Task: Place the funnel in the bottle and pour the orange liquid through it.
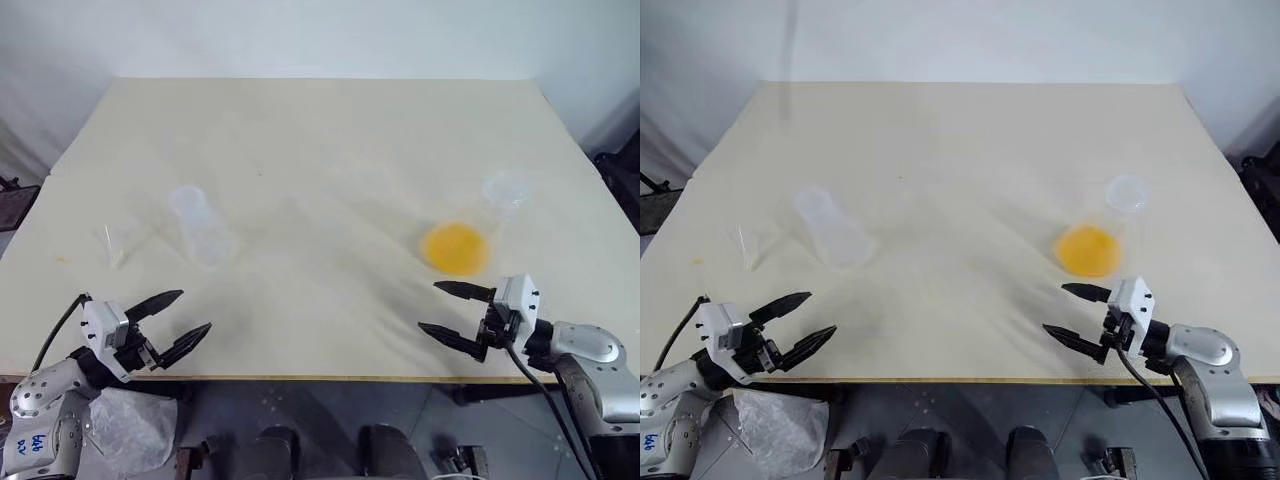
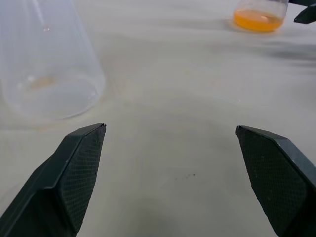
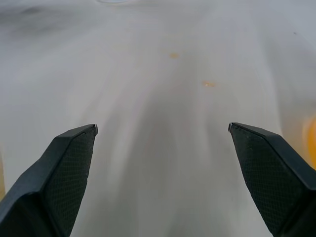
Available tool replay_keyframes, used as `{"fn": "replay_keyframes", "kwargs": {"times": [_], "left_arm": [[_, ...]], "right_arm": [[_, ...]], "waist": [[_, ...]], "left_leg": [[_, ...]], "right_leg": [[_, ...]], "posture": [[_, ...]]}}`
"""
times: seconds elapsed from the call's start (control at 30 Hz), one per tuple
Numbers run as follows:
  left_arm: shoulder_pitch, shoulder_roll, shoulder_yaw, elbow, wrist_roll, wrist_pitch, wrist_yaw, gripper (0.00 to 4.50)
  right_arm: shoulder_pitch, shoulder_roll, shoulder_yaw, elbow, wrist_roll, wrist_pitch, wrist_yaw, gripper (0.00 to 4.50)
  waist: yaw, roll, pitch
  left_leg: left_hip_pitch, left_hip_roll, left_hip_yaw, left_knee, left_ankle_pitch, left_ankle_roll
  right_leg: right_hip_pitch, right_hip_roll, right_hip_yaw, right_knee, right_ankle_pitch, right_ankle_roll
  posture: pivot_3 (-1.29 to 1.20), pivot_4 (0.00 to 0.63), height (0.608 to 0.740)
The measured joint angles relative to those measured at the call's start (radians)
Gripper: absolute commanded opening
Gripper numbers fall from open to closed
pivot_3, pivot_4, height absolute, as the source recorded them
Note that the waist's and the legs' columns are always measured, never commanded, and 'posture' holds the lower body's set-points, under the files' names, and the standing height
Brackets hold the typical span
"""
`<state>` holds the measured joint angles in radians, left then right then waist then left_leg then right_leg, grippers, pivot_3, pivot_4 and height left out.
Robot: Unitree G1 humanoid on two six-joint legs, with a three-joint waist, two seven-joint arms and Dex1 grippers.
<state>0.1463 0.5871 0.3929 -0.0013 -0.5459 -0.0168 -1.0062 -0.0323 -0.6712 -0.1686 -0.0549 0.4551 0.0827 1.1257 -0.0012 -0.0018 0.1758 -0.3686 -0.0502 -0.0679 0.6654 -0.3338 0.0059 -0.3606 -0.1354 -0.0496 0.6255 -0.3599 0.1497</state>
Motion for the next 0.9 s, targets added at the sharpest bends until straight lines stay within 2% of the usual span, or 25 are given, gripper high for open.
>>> {"fn": "replay_keyframes", "kwargs": {"times": [0.13, 0.37, 0.67, 0.9], "left_arm": [[-0.010, 0.000, 0.000, -0.023, -0.005, 0.002, 0.010, 4.50], [0.033, -0.001, 0.017, -0.146, -0.004, 0.057, 0.127, 4.50], [0.317, -0.065, 0.224, -0.350, -0.120, 0.127, 0.203, 4.50], [0.303, -0.055, 0.276, -0.340, -0.140, 0.137, 0.210, 4.50]], "right_arm": [[-0.022, 0.000, -0.001, 0.019, 0.000, -0.019, 0.001, 4.46], [-0.082, 0.001, 0.008, 0.025, 0.000, -0.016, 0.010, 4.46], [-0.157, 0.006, 0.049, 0.001, 0.024, 0.037, 0.022, 4.46], [-0.198, 0.015, 0.087, -0.026, 0.042, 0.056, 0.050, 4.46]], "waist": [[-0.001, 0.000, 0.000], [-0.002, 0.000, 0.000], [0.000, 0.001, 0.001], [0.021, 0.001, 0.001]], "left_leg": [[0.000, 0.000, 0.000, 0.000, 0.000, 0.000], [0.000, 0.000, -0.001, 0.000, 0.000, 0.000], [-0.001, 0.002, -0.002, 0.000, -0.001, -0.001], [-0.001, 0.002, -0.003, 0.000, -0.001, -0.001]], "right_leg": [[0.000, 0.000, 0.000, 0.000, 0.000, 0.000], [0.000, 0.000, 0.001, 0.000, 0.000, 0.000], [0.002, 0.000, 0.002, -0.006, 0.001, -0.002], [0.003, 0.000, 0.001, -0.007, 0.001, -0.003]], "posture": [[0.00, 0.150, 0.740], [0.00, 0.150, 0.740], [0.00, 0.150, 0.740], [0.00, 0.150, 0.740]]}}
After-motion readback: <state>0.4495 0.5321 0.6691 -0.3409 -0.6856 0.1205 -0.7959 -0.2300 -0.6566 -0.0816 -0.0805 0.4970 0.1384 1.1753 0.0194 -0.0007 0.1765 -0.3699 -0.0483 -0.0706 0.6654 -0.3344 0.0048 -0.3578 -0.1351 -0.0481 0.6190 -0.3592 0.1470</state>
